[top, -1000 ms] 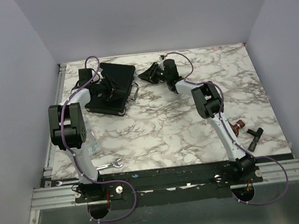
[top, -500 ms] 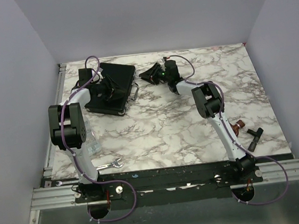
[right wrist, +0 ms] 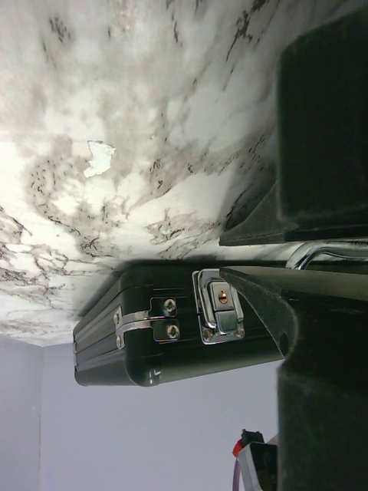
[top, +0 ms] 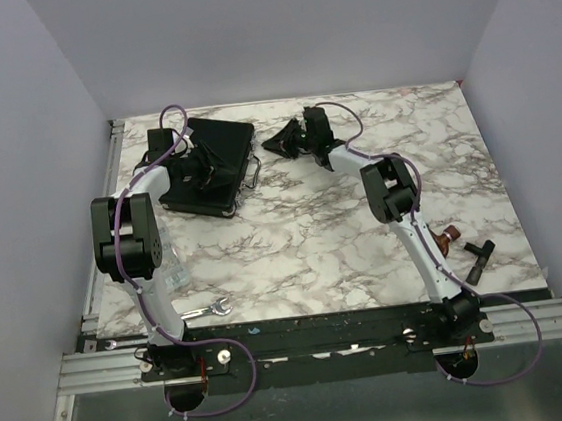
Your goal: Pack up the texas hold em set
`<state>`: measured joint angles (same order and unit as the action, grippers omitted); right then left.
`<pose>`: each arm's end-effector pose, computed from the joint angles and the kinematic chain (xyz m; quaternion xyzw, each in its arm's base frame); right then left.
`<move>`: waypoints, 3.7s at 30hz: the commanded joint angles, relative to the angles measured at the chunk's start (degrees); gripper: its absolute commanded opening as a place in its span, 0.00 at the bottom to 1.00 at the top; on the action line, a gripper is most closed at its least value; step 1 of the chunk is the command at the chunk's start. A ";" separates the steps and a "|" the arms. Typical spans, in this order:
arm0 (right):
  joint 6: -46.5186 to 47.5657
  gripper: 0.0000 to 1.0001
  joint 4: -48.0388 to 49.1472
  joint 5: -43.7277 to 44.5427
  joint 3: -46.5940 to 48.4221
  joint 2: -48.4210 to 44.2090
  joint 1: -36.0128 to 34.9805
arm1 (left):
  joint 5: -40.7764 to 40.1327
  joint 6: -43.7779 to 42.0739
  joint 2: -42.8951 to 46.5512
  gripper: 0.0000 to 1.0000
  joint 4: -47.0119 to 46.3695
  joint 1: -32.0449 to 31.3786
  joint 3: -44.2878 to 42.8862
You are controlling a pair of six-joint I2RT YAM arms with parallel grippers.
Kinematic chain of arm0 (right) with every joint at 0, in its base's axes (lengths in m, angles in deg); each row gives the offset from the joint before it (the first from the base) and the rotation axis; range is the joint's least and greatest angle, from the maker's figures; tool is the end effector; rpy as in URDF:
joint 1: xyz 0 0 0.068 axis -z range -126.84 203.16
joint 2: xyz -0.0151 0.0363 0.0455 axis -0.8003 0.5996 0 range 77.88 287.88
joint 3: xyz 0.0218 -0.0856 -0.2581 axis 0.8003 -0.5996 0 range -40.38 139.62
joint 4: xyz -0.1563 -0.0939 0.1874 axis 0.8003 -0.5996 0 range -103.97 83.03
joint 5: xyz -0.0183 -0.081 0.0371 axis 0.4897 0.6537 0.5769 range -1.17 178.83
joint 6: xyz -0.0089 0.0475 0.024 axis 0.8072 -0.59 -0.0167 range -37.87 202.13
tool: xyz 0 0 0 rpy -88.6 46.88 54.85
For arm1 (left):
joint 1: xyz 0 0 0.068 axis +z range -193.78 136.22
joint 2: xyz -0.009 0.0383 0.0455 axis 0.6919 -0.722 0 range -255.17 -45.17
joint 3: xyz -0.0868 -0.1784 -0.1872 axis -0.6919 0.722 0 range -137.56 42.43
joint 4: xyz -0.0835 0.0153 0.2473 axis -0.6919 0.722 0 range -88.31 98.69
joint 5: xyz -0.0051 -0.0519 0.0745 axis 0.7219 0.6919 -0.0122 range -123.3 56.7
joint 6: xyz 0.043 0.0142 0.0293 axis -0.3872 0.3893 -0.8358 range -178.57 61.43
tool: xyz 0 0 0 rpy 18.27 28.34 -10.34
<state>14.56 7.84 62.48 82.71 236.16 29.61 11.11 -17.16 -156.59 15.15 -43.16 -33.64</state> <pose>0.5432 0.2539 0.0821 0.1790 0.7900 0.5279 0.2555 0.4167 -0.0204 0.1916 -0.1866 0.8567 -0.4451 0.1821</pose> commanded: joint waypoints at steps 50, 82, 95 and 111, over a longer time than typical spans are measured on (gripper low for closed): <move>1.82 0.11 17.01 -4.67 -40.65 -12.43 -13.42 | -3.81 -1.42 -0.20 0.48 2.44 0.14 -0.10; 17.33 0.18 -0.03 4.01 -40.34 -25.37 -16.97 | -6.90 -6.42 6.18 0.56 6.02 -0.45 -2.34; 27.22 0.34 -7.15 9.92 -58.86 -49.08 -13.87 | -31.81 -21.91 11.27 0.72 17.92 -10.70 -7.91; 35.94 0.61 -8.98 14.96 -73.55 -67.95 -10.43 | -67.35 -30.77 -3.69 0.86 30.12 -23.42 -23.60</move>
<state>47.93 -0.73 76.21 11.04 169.72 18.42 -43.95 -44.90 -152.35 38.38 -63.25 -48.48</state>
